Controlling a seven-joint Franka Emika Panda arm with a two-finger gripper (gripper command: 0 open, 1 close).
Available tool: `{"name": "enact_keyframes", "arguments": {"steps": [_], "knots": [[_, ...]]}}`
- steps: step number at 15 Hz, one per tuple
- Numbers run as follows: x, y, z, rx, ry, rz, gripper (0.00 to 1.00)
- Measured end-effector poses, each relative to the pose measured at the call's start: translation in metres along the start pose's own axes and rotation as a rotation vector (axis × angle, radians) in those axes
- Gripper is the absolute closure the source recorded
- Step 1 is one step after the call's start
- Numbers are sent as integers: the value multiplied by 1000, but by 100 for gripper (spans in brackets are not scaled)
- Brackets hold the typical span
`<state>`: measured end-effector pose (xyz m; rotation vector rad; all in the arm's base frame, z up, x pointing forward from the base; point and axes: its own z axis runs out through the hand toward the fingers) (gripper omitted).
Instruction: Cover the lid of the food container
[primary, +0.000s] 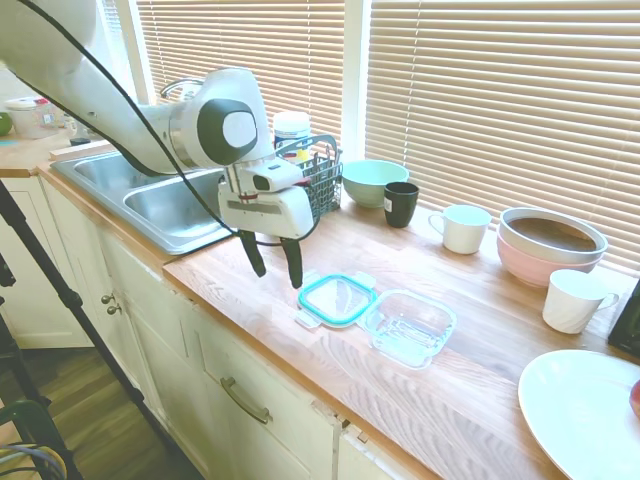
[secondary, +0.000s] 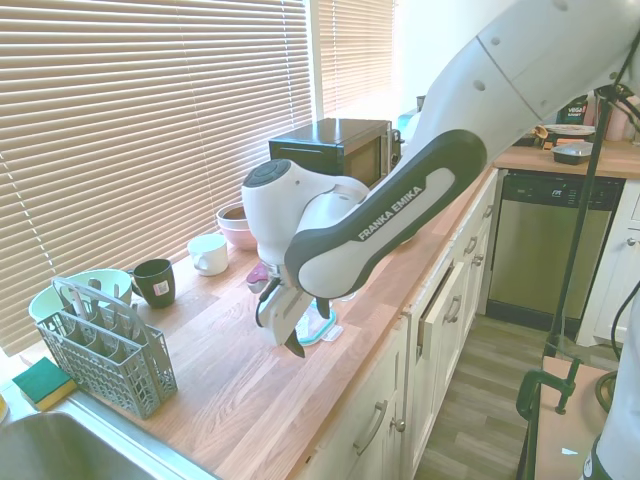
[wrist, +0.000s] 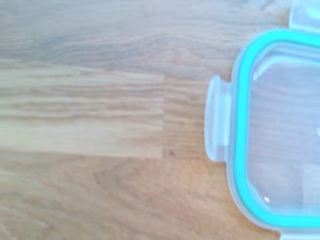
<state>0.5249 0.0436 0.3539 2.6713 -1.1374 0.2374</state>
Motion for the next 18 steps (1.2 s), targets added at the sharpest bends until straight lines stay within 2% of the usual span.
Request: {"name": "enact_keyframes", "arguments": {"steps": [7, 13, 18], "knots": [[2, -27, 16, -80, 105, 26, 0], [16, -24, 30, -118, 160, 41, 0], [20, -41, 35, -133, 207, 36, 0]]}}
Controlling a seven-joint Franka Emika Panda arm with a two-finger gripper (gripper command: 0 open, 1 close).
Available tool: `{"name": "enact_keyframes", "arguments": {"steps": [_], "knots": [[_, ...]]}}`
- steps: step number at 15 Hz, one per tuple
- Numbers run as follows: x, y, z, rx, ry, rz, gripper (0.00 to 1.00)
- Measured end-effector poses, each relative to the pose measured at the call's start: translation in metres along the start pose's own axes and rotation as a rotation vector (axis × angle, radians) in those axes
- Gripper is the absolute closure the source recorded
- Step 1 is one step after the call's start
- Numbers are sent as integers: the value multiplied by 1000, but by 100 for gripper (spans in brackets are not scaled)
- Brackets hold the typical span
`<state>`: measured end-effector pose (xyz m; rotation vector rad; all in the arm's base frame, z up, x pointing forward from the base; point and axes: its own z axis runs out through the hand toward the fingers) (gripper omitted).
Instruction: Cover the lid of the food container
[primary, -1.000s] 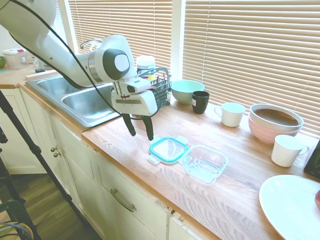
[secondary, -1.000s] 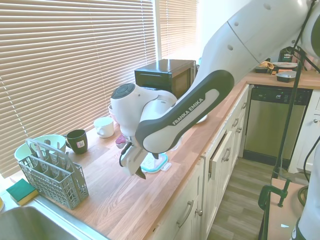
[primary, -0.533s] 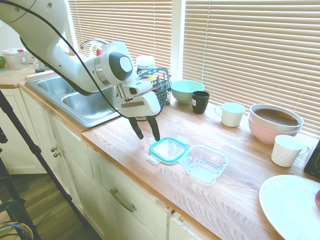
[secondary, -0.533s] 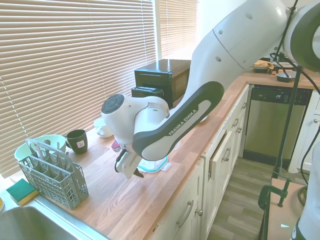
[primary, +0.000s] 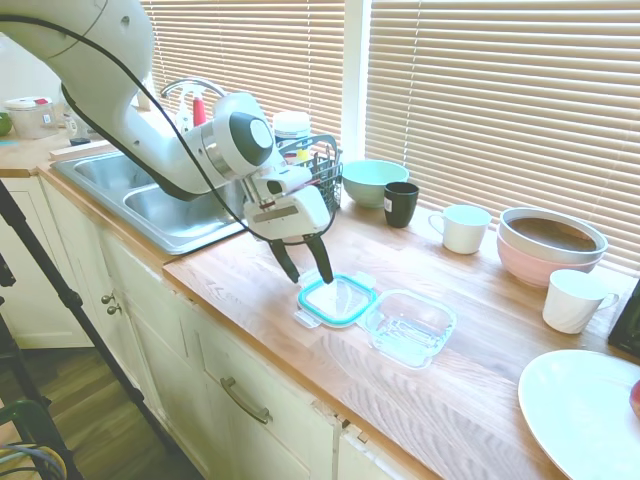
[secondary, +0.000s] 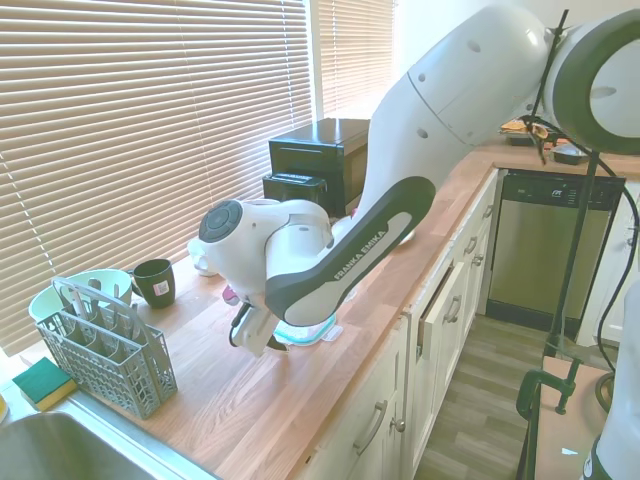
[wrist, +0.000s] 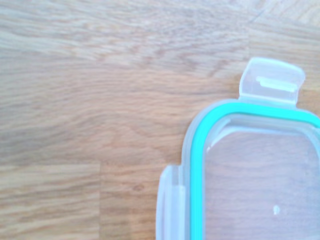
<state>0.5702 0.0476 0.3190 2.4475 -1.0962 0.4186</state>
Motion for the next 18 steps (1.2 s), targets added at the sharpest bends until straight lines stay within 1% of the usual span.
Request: {"name": "enact_keyframes", "arguments": {"steps": [4, 9, 10, 15, 18], "knots": [[0, -10, 3, -32, 16, 10, 0], [4, -10, 7, -91, 16, 46, 0], [4, -11, 8, -98, 17, 50, 100], [3, -18, 6, -132, 21, 46, 100], [1, -21, 9, -137, 19, 43, 100]]}}
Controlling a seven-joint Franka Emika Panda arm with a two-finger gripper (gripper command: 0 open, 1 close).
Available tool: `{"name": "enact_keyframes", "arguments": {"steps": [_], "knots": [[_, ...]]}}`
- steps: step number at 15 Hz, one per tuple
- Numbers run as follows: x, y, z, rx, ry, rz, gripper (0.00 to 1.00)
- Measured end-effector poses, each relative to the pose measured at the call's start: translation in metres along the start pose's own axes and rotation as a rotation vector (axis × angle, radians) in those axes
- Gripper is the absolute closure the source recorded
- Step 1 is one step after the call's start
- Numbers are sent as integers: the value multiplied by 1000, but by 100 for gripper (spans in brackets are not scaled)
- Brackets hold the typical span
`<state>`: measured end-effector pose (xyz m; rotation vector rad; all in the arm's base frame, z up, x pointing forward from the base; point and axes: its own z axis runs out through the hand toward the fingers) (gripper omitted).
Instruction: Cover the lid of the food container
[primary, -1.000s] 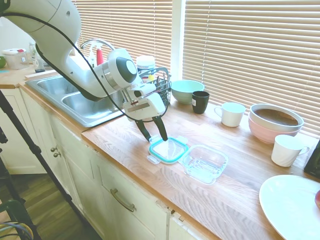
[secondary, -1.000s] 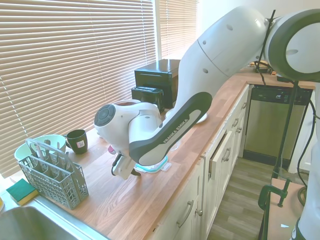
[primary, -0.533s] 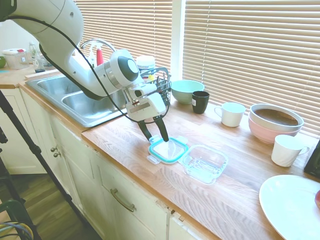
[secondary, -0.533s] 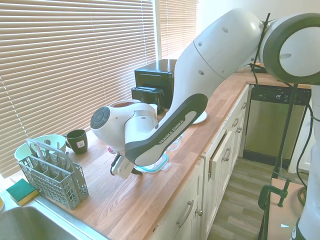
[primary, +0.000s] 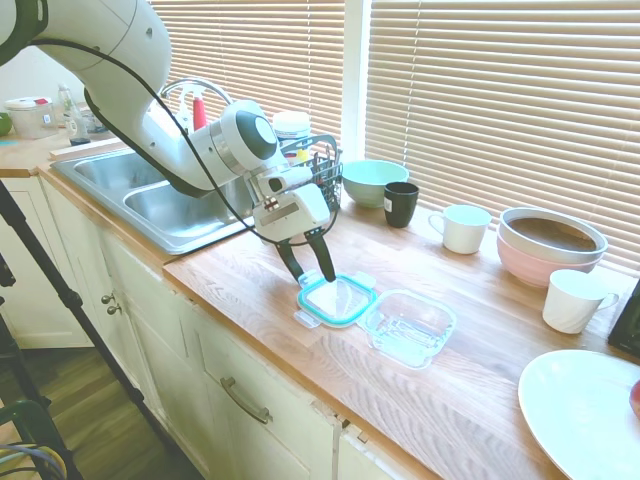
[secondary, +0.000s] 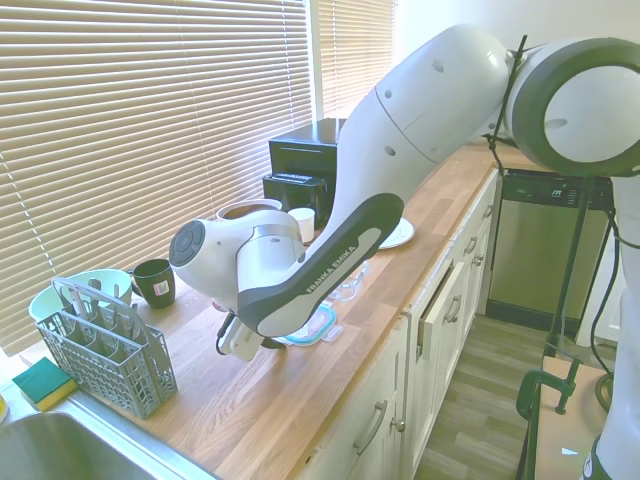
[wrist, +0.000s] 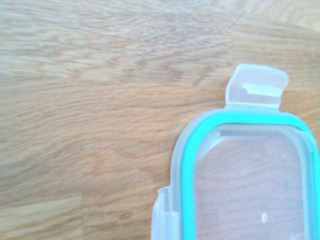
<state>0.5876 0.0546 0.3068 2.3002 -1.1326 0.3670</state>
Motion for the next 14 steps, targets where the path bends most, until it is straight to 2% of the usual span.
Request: {"name": "enact_keyframes", "arguments": {"steps": [14], "knots": [[6, -1, 10, -16, 4, 2, 100]]}}
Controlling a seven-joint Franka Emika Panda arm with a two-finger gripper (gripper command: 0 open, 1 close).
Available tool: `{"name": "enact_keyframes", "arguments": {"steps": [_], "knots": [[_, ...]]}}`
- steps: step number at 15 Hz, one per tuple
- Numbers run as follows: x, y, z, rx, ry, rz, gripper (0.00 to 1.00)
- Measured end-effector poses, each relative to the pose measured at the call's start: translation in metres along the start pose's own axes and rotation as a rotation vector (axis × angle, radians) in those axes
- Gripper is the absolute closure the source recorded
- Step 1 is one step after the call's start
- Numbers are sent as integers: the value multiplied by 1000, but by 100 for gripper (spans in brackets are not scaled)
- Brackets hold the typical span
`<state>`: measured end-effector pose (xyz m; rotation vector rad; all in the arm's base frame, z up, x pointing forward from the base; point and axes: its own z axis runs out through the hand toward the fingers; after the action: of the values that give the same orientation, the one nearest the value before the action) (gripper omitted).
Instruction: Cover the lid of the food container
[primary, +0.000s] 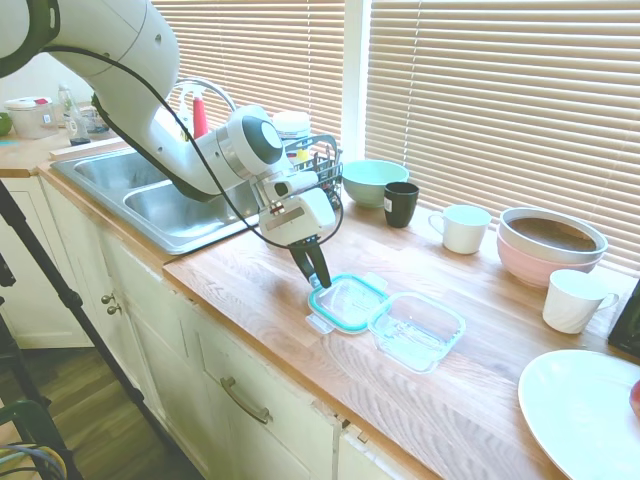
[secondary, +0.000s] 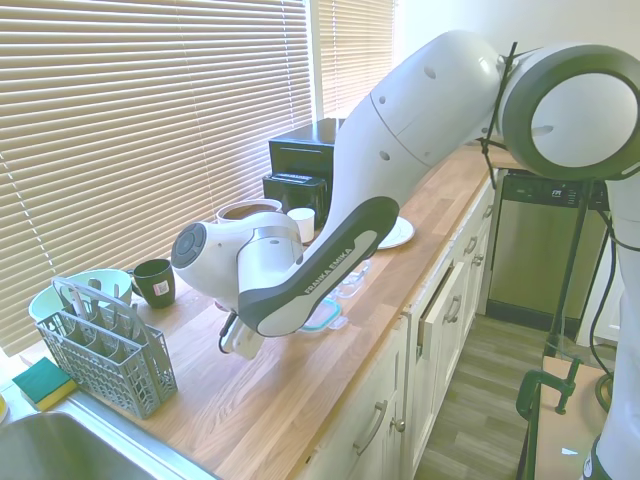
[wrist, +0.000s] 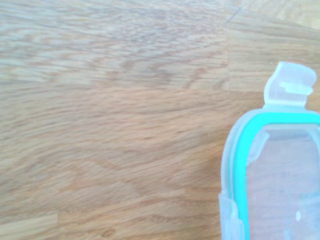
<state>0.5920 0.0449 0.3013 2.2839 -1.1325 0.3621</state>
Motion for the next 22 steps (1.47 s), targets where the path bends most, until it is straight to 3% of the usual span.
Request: {"name": "enact_keyframes", "arguments": {"steps": [9, 14, 22], "knots": [[10, 0, -10, 4, 11, 5, 100], [31, 16, -48, 64, -7, 26, 100], [64, 55, -90, 159, -91, 49, 100]]}}
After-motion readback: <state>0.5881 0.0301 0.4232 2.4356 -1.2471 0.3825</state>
